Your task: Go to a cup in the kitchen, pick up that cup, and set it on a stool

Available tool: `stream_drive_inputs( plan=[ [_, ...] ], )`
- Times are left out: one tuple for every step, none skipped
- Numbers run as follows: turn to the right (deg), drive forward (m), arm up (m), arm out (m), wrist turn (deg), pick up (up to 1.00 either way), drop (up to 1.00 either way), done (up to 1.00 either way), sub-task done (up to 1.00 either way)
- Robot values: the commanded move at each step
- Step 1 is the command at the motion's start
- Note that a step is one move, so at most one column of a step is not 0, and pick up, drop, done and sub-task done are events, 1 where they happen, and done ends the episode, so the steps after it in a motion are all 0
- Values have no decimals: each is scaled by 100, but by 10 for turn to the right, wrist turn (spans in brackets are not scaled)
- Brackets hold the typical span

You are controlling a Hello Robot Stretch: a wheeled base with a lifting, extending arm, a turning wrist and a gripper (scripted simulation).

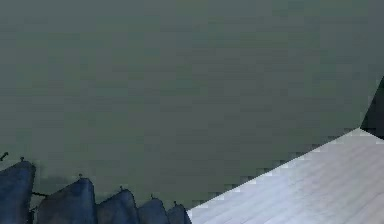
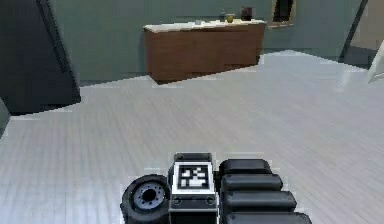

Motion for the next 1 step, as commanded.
stream_drive_inputs(
  plan=[
    [-450,0,0,0,0,0,0,0,0]
  ],
)
